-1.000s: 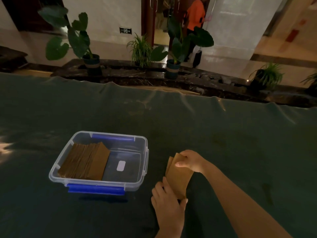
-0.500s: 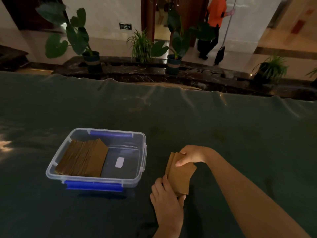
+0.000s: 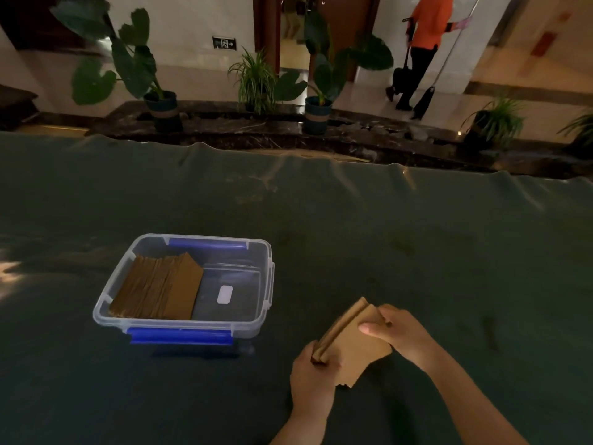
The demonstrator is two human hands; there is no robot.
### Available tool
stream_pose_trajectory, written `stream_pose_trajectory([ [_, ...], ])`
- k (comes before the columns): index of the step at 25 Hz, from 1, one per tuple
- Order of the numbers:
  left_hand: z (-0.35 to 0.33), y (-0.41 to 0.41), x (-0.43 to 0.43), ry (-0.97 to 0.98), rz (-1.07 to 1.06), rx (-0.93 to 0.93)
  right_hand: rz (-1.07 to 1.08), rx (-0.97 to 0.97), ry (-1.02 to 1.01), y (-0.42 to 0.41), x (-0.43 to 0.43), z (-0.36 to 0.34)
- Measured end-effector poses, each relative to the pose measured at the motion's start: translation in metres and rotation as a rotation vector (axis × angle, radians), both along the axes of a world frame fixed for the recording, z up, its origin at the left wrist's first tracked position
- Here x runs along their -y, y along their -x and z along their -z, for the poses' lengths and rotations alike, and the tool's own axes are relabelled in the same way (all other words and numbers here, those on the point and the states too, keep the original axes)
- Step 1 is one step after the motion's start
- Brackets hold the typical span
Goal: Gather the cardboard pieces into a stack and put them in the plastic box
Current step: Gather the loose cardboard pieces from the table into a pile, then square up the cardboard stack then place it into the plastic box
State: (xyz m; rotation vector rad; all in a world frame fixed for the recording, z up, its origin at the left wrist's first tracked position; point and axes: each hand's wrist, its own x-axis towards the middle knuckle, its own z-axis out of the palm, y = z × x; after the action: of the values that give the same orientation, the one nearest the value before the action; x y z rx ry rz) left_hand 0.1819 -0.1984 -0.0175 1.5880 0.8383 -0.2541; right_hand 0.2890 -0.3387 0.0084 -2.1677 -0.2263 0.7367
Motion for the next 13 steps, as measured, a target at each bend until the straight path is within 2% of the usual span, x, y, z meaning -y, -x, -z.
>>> stream_pose_trajectory([
  [3,-0.008,0.018,-0.013,0.004,0.01,0.096,0.192,-0.011,-0.142,0.036,0.001,0.0],
  [6,-0.025,0.047,-0.052,-0.074,-0.025,0.138,0.279,0.069,-0.227,0.083,-0.034,0.001],
  [10,-0.03,0.12,-0.128,-0.435,-0.064,0.35,0.187,0.157,-0.346,0.145,-0.108,0.014],
  [13,-0.015,0.15,-0.166,-0.598,-0.023,0.376,0.111,0.26,-0.338,0.172,-0.144,0.034],
])
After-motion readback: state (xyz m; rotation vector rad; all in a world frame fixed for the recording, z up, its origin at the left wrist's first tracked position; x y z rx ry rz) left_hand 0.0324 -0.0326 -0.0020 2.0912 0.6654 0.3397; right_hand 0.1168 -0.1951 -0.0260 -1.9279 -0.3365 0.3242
